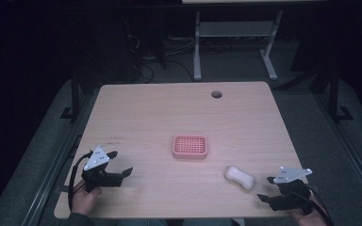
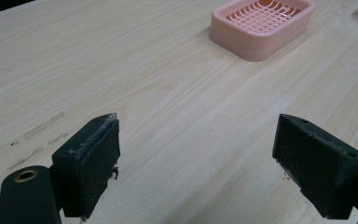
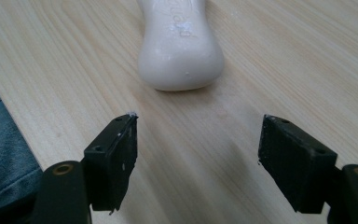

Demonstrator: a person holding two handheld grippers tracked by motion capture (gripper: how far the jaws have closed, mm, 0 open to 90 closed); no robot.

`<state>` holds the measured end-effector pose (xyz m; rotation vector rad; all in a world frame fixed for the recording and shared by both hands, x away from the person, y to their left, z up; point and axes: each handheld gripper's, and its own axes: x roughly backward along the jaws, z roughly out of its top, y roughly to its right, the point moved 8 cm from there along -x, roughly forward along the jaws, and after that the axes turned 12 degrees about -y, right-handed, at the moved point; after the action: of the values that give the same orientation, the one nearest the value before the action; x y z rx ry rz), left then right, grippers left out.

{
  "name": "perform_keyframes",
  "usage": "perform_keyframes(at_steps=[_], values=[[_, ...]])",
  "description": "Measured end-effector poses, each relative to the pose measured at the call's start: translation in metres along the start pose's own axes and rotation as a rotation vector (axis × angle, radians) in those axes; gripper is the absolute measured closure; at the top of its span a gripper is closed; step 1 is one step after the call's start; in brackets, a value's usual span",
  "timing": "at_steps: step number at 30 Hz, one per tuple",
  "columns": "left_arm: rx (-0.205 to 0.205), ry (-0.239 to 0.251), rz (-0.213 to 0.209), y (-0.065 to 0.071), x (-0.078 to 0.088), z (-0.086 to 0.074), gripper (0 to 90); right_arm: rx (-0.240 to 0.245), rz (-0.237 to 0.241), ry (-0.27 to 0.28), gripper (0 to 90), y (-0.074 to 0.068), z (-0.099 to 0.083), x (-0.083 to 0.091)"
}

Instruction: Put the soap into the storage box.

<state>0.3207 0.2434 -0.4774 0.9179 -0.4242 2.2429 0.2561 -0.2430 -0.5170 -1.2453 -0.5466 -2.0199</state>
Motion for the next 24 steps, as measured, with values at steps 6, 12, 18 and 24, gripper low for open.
perform_keyframes(at_steps=[6,12,18,24], values=[[-0.014,-0.007,0.000,0.000,0.000,0.000,14.5,0.002,0.001,-0.003,27.8,-0.001,0.001,0.001],[0.001,-0.006,-0.002,0.001,0.001,0.000,14.5,0.018,0.005,-0.009,27.8,-0.006,0.005,0.001],[-0.007,-0.007,-0.001,0.001,0.000,-0.001,14.5,0.034,-0.002,-0.028,27.8,-0.005,0.010,0.002],[-0.008,-0.008,-0.001,0.000,0.001,-0.001,14.5,0.041,-0.008,-0.048,26.3,-0.005,0.017,0.003]])
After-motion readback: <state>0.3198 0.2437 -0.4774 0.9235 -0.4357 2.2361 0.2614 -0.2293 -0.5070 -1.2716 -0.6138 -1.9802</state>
